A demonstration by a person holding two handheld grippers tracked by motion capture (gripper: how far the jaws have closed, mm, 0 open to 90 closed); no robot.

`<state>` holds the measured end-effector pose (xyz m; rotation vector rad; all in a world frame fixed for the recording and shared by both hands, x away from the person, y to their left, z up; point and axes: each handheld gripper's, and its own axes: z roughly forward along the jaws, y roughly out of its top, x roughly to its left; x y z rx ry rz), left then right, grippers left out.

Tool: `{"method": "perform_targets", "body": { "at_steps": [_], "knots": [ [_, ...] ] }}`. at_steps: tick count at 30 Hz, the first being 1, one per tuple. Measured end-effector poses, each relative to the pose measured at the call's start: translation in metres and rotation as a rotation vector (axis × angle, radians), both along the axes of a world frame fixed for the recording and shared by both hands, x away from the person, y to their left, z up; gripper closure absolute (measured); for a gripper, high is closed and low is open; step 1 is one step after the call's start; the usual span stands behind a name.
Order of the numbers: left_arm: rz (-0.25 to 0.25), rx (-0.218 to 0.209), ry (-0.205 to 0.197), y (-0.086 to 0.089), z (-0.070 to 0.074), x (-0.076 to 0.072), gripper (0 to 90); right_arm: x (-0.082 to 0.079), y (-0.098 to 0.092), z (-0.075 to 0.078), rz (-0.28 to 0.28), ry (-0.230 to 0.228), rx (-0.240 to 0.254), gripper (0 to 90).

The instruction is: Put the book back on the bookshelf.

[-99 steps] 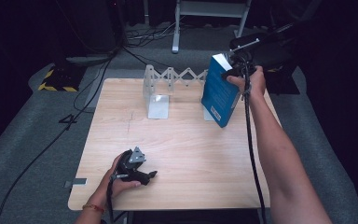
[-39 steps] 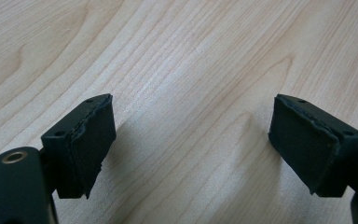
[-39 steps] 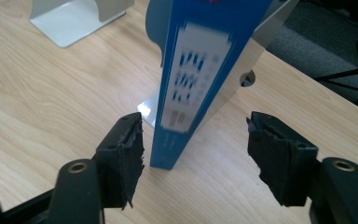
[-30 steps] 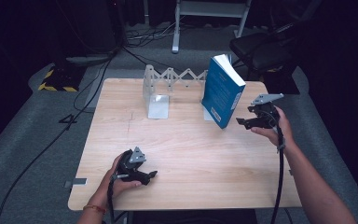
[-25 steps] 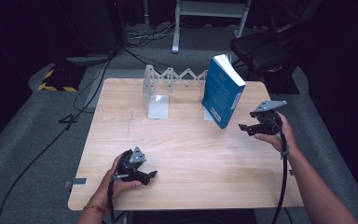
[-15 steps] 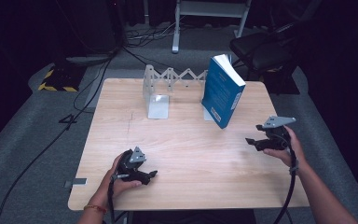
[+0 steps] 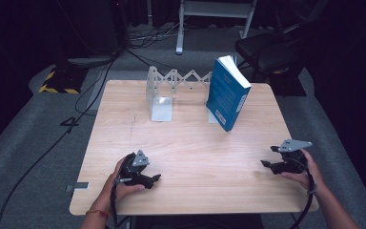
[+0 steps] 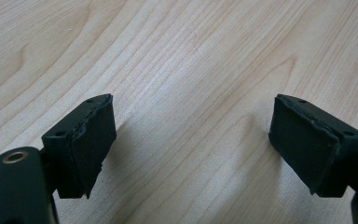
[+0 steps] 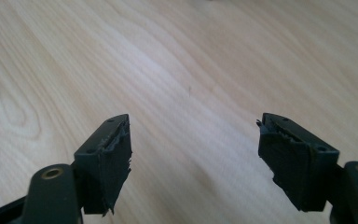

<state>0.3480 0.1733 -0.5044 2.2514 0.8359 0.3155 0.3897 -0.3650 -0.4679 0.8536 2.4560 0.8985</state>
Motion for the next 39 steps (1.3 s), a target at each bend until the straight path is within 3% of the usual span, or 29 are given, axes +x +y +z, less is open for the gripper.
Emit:
{"method": "perform_targets", "body": {
  "at_steps": [8,12,15,39],
  "knots": [
    [0.0,0.0,0.0,0.0,0.0,0.0,15.3,-0.02,-0.03,-0.023,-0.055,0.044,0.11,23.8],
    [0.006,0.003,-0.001,0.0,0.0,0.0,15.4,-0.025,-0.038,-0.029,-0.083,0.05,0.108,23.6],
    [0.016,0.002,-0.001,0.0,0.0,-0.001,15.4,-0.029,-0.045,-0.036,-0.097,0.046,0.159,22.1],
    [0.029,0.002,0.001,0.0,0.0,-0.002,15.6,-0.029,-0.043,-0.036,-0.119,0.044,0.155,20.3]
  ]
}}
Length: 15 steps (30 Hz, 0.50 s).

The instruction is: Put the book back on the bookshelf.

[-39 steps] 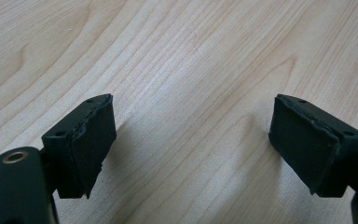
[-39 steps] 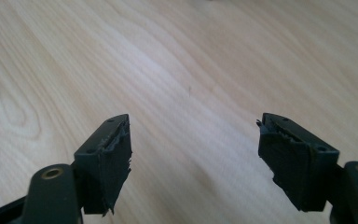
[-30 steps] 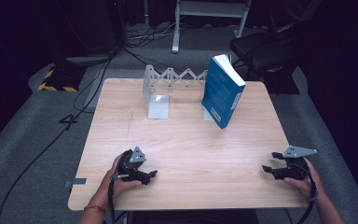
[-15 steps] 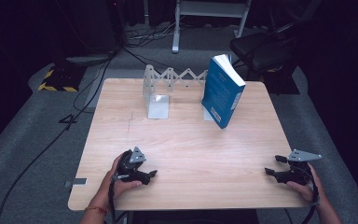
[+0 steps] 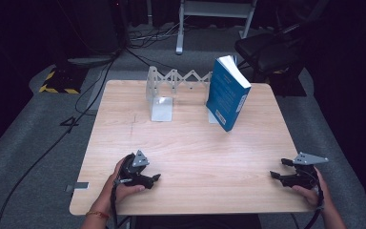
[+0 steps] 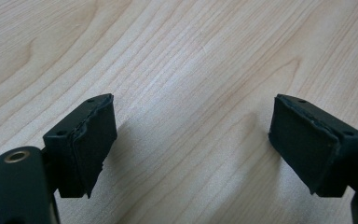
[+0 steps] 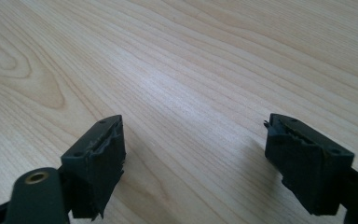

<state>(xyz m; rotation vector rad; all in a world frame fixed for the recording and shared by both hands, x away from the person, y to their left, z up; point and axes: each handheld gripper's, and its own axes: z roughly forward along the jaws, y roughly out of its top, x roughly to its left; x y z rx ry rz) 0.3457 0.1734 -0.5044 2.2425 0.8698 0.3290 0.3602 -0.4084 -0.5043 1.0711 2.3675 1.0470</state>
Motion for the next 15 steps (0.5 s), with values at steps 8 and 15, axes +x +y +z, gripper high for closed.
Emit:
{"method": "perform_targets", "body": {
  "at_steps": [8,15],
  "knots": [
    [0.0,-0.004,0.003,0.0,-0.0002,0.0004,15.2,-0.0001,0.0002,0.0,-0.001,0.0,0.0,20.1],
    [0.002,-0.004,0.003,0.0001,-0.0001,0.0012,15.2,-0.0001,0.0001,0.0,-0.001,-0.002,-0.002,20.1]
  ]
}}
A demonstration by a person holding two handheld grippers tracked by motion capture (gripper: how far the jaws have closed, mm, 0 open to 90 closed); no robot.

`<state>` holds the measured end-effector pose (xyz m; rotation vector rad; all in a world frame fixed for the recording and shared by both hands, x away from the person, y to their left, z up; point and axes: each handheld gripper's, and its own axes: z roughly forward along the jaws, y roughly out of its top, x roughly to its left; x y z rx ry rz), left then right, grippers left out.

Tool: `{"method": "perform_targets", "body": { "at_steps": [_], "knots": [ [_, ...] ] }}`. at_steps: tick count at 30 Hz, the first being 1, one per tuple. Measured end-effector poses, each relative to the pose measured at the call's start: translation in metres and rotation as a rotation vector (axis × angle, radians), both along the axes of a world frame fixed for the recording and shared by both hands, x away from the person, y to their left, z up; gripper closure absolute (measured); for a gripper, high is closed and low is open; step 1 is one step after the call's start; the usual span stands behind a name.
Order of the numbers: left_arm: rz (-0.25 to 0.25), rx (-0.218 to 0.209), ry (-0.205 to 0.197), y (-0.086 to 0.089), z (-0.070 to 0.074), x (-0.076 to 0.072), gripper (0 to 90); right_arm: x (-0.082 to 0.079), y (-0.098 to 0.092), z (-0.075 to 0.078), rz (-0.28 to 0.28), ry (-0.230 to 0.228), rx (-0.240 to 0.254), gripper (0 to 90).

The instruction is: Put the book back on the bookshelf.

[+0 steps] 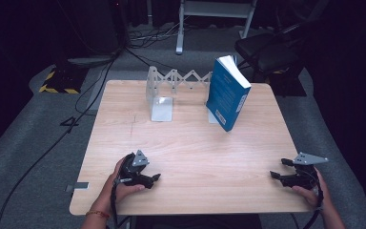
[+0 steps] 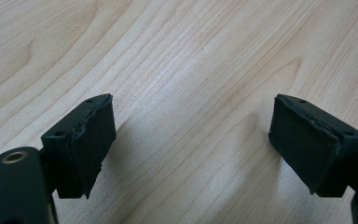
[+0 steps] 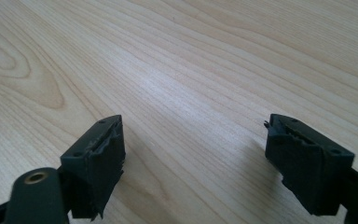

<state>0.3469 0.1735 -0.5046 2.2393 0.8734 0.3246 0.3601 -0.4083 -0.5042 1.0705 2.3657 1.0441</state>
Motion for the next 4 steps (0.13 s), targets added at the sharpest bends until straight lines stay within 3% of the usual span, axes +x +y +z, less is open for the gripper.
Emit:
{"method": "perform_targets", "body": {
  "at_steps": [4],
  "knots": [
    [0.002,0.001,0.0,0.0,0.0,0.0,15.2,0.0001,0.0,0.0,0.0,0.001,0.001,20.0]
  ]
}}
